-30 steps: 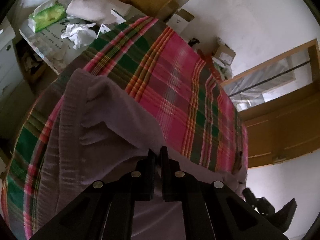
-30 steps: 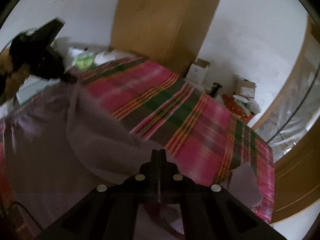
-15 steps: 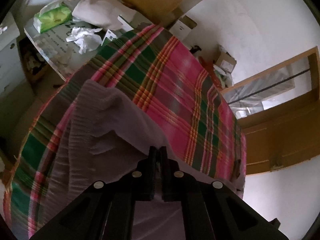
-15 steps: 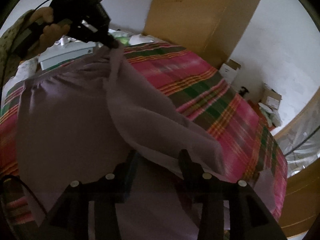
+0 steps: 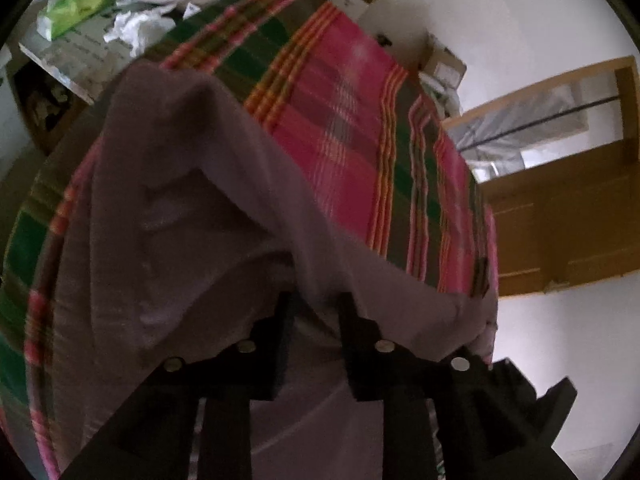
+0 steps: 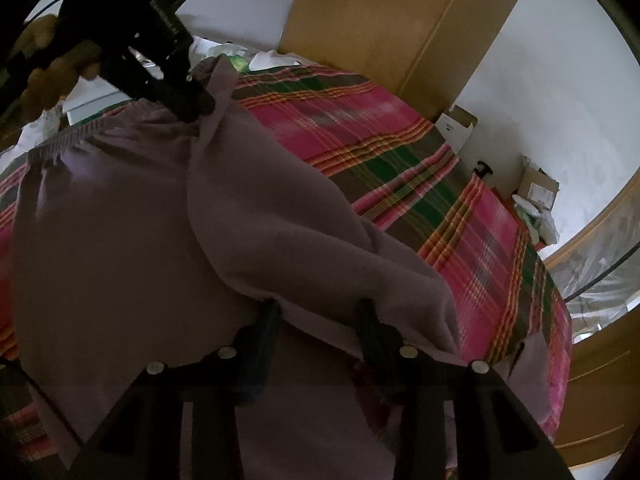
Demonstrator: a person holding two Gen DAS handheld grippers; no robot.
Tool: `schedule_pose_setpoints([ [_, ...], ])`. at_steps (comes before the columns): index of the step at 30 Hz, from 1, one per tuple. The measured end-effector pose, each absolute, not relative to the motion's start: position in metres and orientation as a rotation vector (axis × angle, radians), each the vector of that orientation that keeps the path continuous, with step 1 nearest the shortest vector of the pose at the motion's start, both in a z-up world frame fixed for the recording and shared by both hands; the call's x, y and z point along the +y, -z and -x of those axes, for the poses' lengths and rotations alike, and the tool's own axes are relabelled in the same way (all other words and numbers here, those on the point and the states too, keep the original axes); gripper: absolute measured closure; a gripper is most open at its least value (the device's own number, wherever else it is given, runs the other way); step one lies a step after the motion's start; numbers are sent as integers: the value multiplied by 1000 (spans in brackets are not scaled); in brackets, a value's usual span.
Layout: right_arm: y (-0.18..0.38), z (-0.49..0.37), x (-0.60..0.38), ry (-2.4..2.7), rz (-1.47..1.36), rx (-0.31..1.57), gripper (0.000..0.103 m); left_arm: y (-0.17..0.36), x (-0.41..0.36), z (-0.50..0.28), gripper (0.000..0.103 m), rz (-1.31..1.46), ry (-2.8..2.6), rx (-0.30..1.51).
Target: Fold clothes
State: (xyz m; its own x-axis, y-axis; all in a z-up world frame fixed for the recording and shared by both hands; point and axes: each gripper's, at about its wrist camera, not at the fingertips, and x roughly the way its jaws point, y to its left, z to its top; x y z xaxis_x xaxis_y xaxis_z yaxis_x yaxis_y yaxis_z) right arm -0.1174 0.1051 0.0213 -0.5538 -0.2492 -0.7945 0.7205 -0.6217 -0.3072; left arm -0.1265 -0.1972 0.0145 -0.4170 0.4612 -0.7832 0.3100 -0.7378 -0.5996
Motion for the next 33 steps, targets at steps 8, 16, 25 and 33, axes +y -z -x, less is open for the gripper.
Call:
schedule_pose_setpoints([
  [8,-16,115,107,2200,-987,836,63,-19,-184,134,59,1636,-2293,-1152],
  [16,-12,112,112,2210,-983,802,63,-7,-175,144,60,1780,-2286,-1138],
  [25,-15,120,116,2250,-988,750,91,-5,-188,138,84,1730,-2343,-1235],
  [33,-45,135,122,2331,-933,668,100,-24,-199,147,98,1563,-2379,-1248],
])
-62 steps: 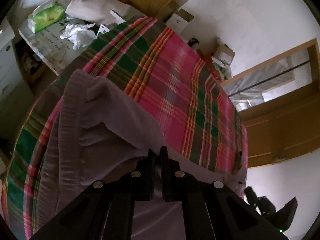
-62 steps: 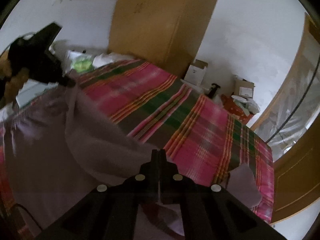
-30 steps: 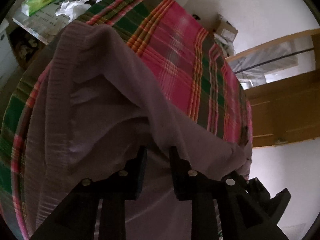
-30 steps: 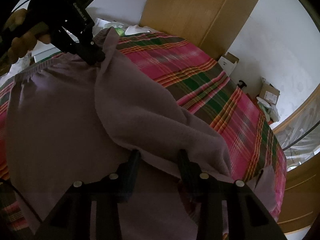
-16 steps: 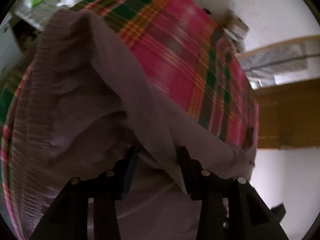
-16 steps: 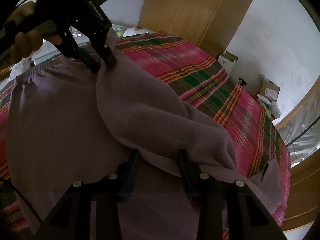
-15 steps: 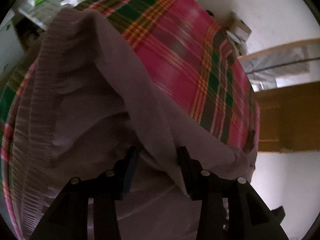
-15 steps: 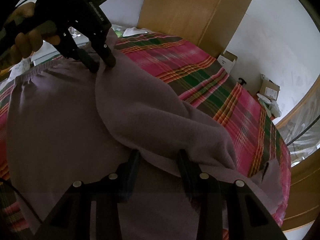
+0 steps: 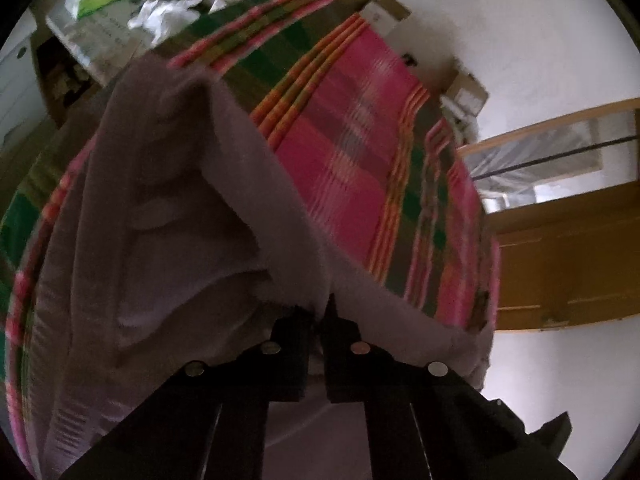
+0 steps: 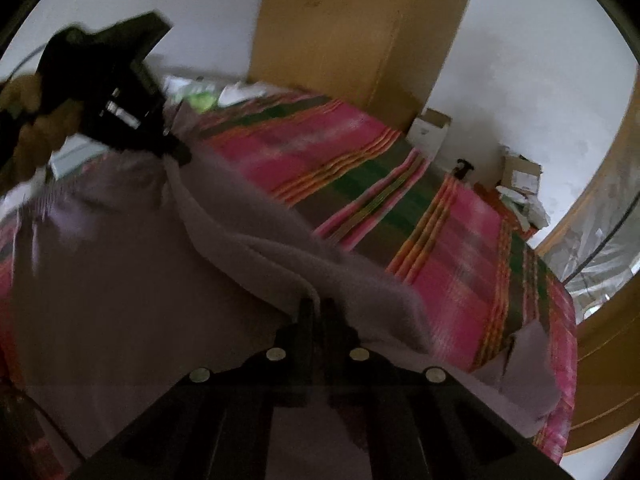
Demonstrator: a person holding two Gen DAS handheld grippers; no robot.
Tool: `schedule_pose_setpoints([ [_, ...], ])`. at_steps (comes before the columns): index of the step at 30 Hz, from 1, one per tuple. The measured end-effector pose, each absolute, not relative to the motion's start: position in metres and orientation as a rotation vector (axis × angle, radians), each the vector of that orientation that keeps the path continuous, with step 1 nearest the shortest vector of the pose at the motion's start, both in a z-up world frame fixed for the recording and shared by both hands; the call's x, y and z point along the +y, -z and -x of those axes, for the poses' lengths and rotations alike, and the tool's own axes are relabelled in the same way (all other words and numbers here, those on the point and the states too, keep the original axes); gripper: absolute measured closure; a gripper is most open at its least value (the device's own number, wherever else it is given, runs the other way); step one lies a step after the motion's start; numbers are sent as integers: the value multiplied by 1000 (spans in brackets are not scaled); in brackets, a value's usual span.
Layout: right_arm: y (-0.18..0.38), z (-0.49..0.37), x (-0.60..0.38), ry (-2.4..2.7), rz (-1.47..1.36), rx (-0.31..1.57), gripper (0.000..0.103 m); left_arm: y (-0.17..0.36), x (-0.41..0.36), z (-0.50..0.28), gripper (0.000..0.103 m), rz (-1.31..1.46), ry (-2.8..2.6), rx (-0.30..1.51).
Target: Fold clothes
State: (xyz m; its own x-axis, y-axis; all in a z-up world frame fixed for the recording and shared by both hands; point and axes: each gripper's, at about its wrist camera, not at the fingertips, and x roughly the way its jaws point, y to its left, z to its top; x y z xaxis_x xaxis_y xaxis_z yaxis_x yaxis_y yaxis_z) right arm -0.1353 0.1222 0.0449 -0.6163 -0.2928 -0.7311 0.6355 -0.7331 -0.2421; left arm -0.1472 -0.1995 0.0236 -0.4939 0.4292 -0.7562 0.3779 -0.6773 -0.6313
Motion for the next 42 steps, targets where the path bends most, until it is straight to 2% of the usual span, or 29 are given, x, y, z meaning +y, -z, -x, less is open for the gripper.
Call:
schedule_pose_setpoints([
  [7,-73,166,116,2441,-847,690,100,-39,-207,166,98,1382,-2424,-1250],
  [12,-76,196,108,2543,-811,733,100,-39,-204,189,98,1304,-2455,-1159],
  [22,-41,260,87,2575,-905,821,100,-13,-225,229,98,1311,-2445,-1233],
  [33,1,313,73,2569,-1049,878,100,14,-229,250,98,1400,-2399,-1180],
  [37,-1,315,79,2567,-1097,802,99,12,-230,248,98,1424,-2381,-1184],
  [42,-28,307,97,2578,-1103,625,96,-4,-230,235,96,1401,-2425,-1148],
])
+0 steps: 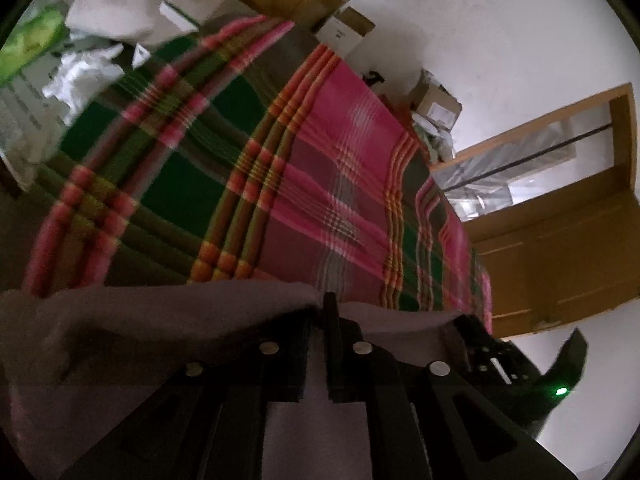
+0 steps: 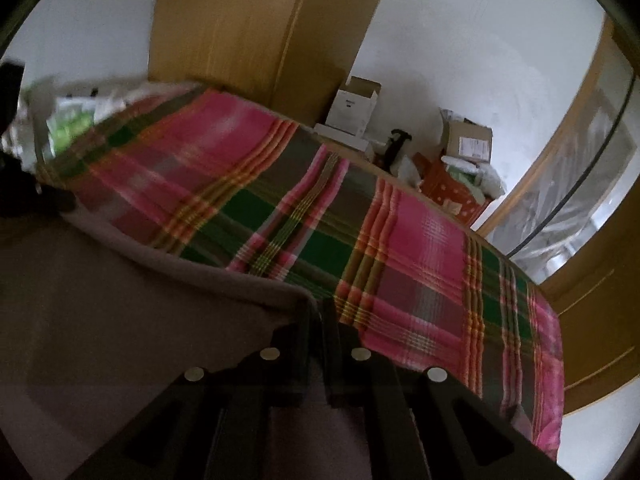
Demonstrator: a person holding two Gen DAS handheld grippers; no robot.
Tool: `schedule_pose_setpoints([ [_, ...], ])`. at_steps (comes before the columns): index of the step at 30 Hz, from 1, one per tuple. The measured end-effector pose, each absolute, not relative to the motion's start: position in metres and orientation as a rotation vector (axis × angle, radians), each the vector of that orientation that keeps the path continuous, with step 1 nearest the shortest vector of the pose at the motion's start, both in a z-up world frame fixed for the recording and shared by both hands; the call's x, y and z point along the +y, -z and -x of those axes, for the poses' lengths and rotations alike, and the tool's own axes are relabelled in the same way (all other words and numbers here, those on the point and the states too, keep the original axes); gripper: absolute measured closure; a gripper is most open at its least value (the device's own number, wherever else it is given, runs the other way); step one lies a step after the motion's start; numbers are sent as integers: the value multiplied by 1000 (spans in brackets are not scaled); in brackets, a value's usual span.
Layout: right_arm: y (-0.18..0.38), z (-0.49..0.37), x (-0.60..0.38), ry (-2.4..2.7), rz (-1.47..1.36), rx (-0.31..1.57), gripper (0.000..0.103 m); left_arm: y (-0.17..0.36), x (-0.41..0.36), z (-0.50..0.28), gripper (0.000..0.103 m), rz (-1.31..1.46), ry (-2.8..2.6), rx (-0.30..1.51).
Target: Fold clothes
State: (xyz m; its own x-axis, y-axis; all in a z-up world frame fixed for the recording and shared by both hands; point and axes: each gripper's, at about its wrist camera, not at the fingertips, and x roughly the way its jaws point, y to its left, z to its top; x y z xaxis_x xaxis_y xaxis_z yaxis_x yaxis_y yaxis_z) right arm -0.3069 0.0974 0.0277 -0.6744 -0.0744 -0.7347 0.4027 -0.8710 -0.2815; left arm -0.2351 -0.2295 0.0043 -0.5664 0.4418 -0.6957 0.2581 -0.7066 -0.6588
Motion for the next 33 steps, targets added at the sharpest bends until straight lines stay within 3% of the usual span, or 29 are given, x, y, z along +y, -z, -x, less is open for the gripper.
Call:
schedule_pose_setpoints([
  [12,-85,239,219,2751,-1072,320,89,-48,-190,186,96,1328,-2416,-995],
  [16,-81,219,276,2810,-1154,205,87,-53,-151,178,90,1338,-2365,-839],
  [18,-78,206,306,2835,-1179,128,78,-51,-129,172,90,1342,-2323,-770],
  [21,-72,187,344,2855,-1224,35,71,-46,-99,166,81,1364,-2301,-641],
  [26,-46,167,383,2793,-1321,-180,60,-35,-59,159,81,1392,-2327,-443],
  [33,-15,184,383,2672,-1347,-366,57,-23,-32,160,81,1424,-2362,-289],
])
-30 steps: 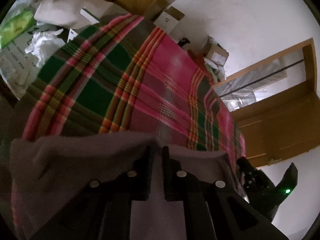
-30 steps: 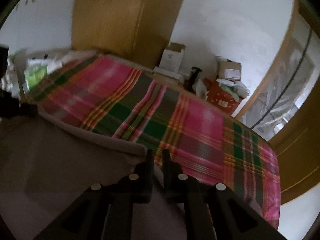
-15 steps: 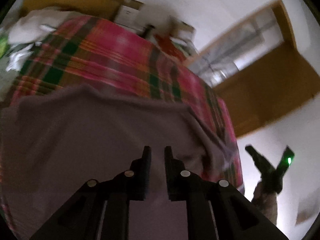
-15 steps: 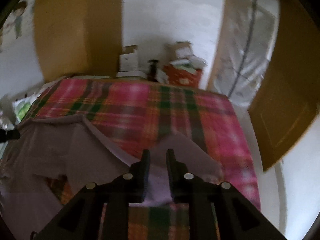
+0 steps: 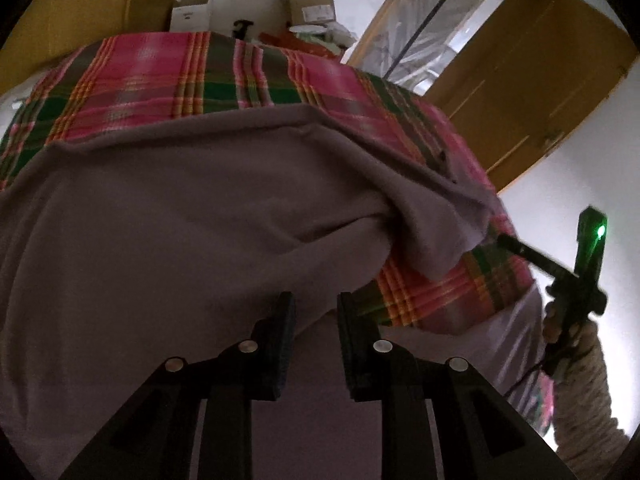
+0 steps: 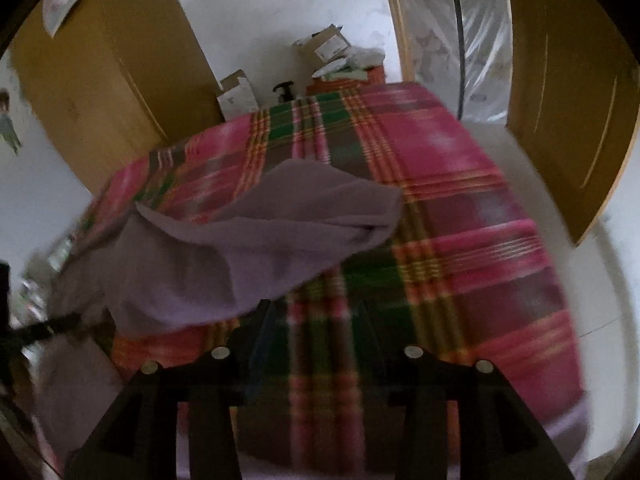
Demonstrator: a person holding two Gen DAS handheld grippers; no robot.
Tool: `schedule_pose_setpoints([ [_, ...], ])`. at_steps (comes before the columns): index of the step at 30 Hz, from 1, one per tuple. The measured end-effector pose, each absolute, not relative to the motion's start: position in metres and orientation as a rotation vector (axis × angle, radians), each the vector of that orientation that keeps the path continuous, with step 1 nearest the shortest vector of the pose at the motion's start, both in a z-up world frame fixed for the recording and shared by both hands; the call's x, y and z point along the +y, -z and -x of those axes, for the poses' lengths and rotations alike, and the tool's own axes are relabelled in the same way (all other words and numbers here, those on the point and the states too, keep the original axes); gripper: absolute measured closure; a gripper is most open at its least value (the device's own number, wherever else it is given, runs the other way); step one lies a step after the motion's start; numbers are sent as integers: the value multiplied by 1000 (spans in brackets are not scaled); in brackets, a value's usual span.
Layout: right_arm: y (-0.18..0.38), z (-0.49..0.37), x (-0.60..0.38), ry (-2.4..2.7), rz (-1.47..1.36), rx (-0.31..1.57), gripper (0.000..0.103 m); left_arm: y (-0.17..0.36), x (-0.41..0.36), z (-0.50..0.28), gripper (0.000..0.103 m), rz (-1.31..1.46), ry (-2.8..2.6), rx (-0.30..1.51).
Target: Fold clothes
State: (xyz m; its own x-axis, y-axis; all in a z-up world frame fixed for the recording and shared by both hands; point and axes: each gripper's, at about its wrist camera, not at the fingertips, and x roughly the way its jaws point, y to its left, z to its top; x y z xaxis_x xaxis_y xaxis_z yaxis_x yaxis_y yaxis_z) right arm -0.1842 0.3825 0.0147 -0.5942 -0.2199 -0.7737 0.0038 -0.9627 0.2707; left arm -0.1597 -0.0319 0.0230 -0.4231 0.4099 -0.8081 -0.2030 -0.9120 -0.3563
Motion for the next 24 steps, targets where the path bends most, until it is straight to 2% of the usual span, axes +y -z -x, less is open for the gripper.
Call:
schedule_pose_setpoints([
  [3,-10,197,381,2646,-1342,-432,55,-22,-20,162,81,1421,-2381,-211],
  [11,-3,225,379,2600,-1314,-569,54,-16,-10,168,77,1420,-2370,-180],
  [13,-3,229,377,2600,-1311,-581,58,-17,-4,167,77,1406,-2382,-158],
  [18,-4,240,375,2616,-1325,-550,82,-15,13,164,76,1374,-2404,-13],
  [21,-7,241,373,2638,-1310,-524,88,-13,24,161,76,1355,-2415,78],
  [24,-15,238,370,2681,-1272,-476,90,-12,33,160,76,1339,-2427,155],
])
